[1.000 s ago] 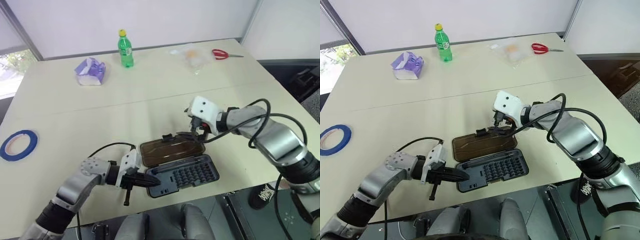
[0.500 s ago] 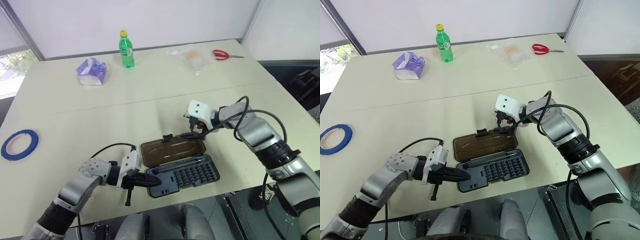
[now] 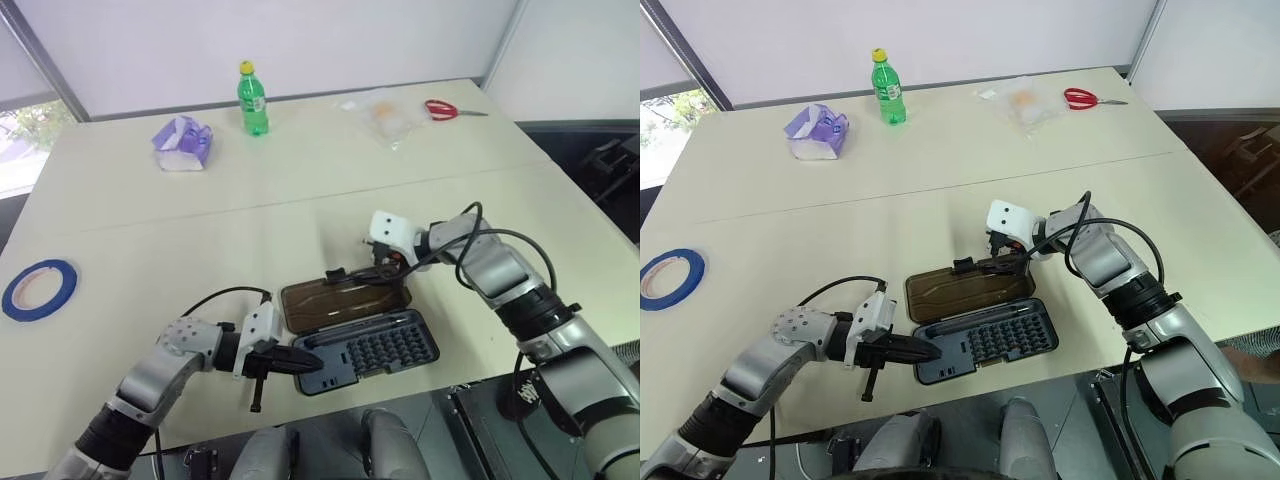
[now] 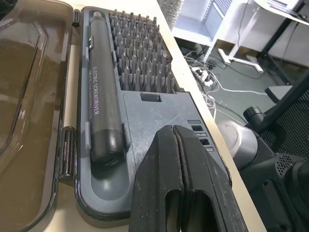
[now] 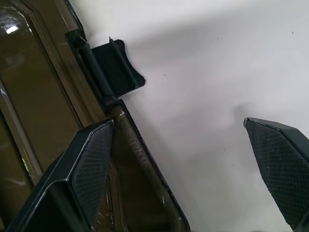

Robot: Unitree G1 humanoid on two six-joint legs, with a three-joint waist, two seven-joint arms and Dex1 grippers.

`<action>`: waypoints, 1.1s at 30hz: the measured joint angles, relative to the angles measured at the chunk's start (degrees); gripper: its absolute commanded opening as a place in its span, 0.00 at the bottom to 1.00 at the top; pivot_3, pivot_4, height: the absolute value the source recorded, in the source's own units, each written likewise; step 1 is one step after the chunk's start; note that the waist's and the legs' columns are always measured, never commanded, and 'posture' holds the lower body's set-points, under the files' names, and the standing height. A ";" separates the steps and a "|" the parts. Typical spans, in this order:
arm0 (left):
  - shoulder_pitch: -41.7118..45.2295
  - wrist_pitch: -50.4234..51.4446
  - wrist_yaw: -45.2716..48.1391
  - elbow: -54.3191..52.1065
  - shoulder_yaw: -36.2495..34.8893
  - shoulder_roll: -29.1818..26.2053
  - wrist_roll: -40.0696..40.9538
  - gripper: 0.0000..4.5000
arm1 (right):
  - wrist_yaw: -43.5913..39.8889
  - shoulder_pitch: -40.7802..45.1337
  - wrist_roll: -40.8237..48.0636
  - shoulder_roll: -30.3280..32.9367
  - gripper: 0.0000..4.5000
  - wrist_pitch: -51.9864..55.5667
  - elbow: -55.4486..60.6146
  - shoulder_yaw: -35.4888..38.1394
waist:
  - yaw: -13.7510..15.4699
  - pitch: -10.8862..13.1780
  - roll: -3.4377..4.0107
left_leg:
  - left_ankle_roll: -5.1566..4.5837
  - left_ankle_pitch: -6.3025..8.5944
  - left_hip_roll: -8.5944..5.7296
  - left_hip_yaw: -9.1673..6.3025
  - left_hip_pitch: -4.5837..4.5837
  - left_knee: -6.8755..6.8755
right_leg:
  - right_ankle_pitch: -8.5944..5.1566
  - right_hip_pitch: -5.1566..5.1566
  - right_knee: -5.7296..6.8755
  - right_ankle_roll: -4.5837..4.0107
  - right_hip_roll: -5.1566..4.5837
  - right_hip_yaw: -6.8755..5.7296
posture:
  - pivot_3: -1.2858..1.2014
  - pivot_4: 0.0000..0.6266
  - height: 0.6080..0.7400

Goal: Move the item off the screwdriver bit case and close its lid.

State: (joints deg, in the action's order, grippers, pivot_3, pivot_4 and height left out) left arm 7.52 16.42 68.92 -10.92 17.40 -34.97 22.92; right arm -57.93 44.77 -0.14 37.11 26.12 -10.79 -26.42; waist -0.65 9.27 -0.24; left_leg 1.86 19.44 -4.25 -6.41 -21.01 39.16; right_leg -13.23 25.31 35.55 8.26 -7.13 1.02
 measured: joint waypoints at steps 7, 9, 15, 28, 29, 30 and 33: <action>-0.13 -0.43 -0.66 -0.15 0.30 0.15 -0.80 0.00 | -1.85 -0.54 -1.47 -0.06 0.57 -2.33 -0.77 -0.02 | 0.04 -0.02 0.00 | -0.01 0.01 0.00 0.00 0.46 -0.09 | 0.00 -0.45 -0.11 0.00 0.00 -0.01 | 0.52 0.24 1.00; -0.20 -0.53 -0.94 -0.20 0.32 0.18 -1.07 0.00 | -2.98 -0.94 -1.51 -0.12 0.34 -2.97 -0.75 -0.14 | 0.01 -0.02 0.00 | -0.03 0.02 0.00 -0.01 0.65 -0.12 | 0.00 -0.64 -0.17 0.00 0.00 -0.01 | 0.52 0.24 1.00; -0.36 -0.95 -1.65 -0.17 0.31 0.38 -1.19 0.00 | -5.49 -1.10 -3.52 -0.11 0.13 -4.60 -0.85 -0.61 | 0.02 -0.23 -0.04 | -0.03 0.02 0.03 -0.05 0.77 -0.10 | 0.00 -0.78 -0.17 0.00 0.05 -0.03 | 0.52 0.24 1.00; -1.01 -1.03 -2.78 -0.43 0.29 0.72 -1.21 0.00 | -11.97 2.31 -8.34 -0.89 0.13 -11.16 -5.50 -2.77 | 0.05 -0.29 0.02 | -0.03 0.03 0.02 -0.09 0.77 -0.11 | 0.00 -0.81 -0.23 0.00 0.04 -0.05 | 0.52 0.24 1.00; -1.04 -1.06 -2.88 -0.43 0.26 0.86 -1.21 0.00 | -13.25 3.71 -8.72 -1.64 0.13 -12.66 -7.90 -3.17 | -0.04 -0.30 0.01 | -0.03 0.03 0.03 -0.07 0.81 -0.11 | 0.00 -0.84 -0.23 0.00 0.05 -0.05 | 0.52 0.24 1.00; -0.90 -1.07 -3.05 -0.42 0.29 1.07 -1.25 0.00 | -14.31 5.26 -9.08 -2.49 0.13 -13.98 -10.54 -3.60 | -0.15 -0.33 0.03 | -0.03 0.03 0.03 -0.06 0.86 -0.12 | 0.00 -0.86 -0.24 0.00 0.05 -0.05 | 0.52 0.24 1.00; -0.84 -1.05 -3.73 -0.31 0.33 1.61 -1.56 0.00 | -17.09 8.56 -9.90 -4.86 0.01 -17.39 -17.58 -4.28 | -0.34 -0.59 -0.07 | -0.03 0.03 0.08 -0.06 0.97 -0.18 | 0.00 -0.93 -0.23 0.00 0.11 -0.04 | 0.52 0.24 1.00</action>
State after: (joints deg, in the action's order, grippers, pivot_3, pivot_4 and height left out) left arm 6.68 15.37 65.19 -11.22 17.73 -33.36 21.36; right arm -75.03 53.33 -10.04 32.25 8.73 -28.38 -30.70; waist -0.99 8.67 -0.31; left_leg 1.83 19.48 -4.18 -6.47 -20.04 38.98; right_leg -13.24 24.38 35.32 8.26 -7.02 0.98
